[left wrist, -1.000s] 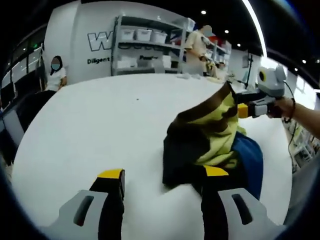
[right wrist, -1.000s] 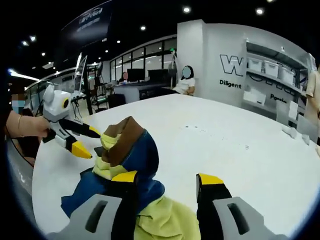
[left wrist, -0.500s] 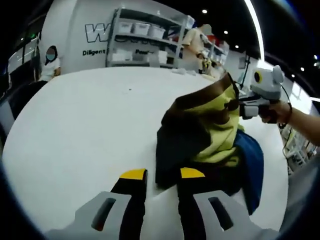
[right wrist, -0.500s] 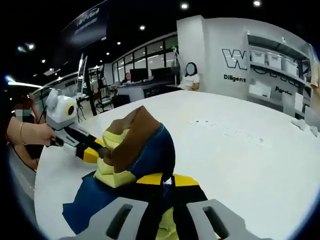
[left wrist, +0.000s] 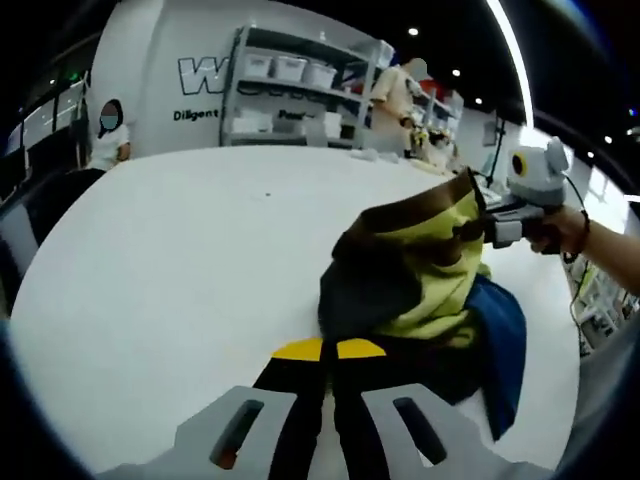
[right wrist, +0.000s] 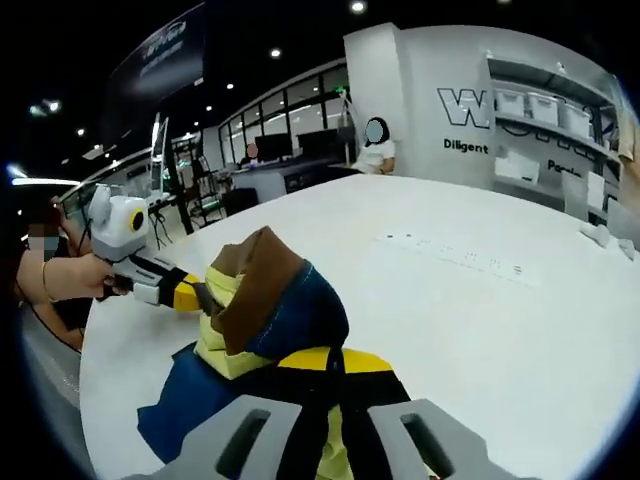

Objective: Fold the garment on the visible template until the final outline fits inside the template.

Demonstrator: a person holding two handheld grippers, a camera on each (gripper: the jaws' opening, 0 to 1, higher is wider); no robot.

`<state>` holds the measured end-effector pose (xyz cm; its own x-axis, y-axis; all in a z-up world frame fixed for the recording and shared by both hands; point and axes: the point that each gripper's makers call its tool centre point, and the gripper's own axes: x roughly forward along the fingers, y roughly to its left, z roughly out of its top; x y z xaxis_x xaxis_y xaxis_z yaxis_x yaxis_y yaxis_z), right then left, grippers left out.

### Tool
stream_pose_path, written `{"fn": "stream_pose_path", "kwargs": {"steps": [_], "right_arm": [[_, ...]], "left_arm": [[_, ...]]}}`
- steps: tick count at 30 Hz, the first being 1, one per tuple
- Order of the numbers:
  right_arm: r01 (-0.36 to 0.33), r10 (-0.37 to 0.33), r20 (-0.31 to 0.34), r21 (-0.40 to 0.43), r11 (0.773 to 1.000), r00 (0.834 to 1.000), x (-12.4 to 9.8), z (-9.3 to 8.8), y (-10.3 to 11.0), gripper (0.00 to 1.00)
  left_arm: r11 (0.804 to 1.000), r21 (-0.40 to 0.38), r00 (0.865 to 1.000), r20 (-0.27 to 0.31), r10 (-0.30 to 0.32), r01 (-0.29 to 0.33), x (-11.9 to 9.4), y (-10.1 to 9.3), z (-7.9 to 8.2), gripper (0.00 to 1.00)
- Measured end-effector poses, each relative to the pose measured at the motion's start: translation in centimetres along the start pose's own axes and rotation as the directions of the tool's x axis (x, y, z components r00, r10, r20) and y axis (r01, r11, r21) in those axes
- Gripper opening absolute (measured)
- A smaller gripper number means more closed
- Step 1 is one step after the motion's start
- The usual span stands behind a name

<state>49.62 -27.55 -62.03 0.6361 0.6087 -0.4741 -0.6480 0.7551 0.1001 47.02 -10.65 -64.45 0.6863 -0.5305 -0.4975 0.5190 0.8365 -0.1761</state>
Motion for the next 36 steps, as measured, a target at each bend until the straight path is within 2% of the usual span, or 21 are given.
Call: {"fn": "stream_pose_path", "kwargs": {"steps": [3, 16, 25, 29, 36], "right_arm": [[0.002, -0.002, 0.001, 0.016, 1.000, 1.000, -0.6, 0.4, -0.2, 0.00], [0.015, -0.015, 0.033, 0.010, 1.000, 0.999, -3.2, 1.9, -0.2, 0.00], [0.052, -0.052, 0.044, 0.001, 0.999, 0.998, -4.8, 2.3, -0.7, 0.00], [0.067, -0.067, 0.046, -0.004, 0.998, 0.997, -5.7, 2.6, -0.9, 0.00], [0.097, -0.096, 0.078, -0.010, 0.995, 0.992, -7.2, 4.0, -1.6, 0.00]], "left_arm": [[1.000, -0.026, 1.000, 0.029, -0.005, 0.006, -0.7, 0.4, 0.9, 0.00], [0.999, 0.033, 0.999, 0.055, 0.001, -0.003, -2.3, 0.5, 2.8, 0.00], [0.998, 0.050, 0.997, 0.075, 0.033, -0.037, -3.8, 1.6, 3.7, 0.00], [0.996, 0.067, 0.993, 0.110, 0.042, -0.050, -4.7, 2.0, 4.7, 0.00], [0.994, 0.066, 0.987, 0.143, 0.074, -0.084, -6.1, 3.1, 6.1, 0.00]]}}
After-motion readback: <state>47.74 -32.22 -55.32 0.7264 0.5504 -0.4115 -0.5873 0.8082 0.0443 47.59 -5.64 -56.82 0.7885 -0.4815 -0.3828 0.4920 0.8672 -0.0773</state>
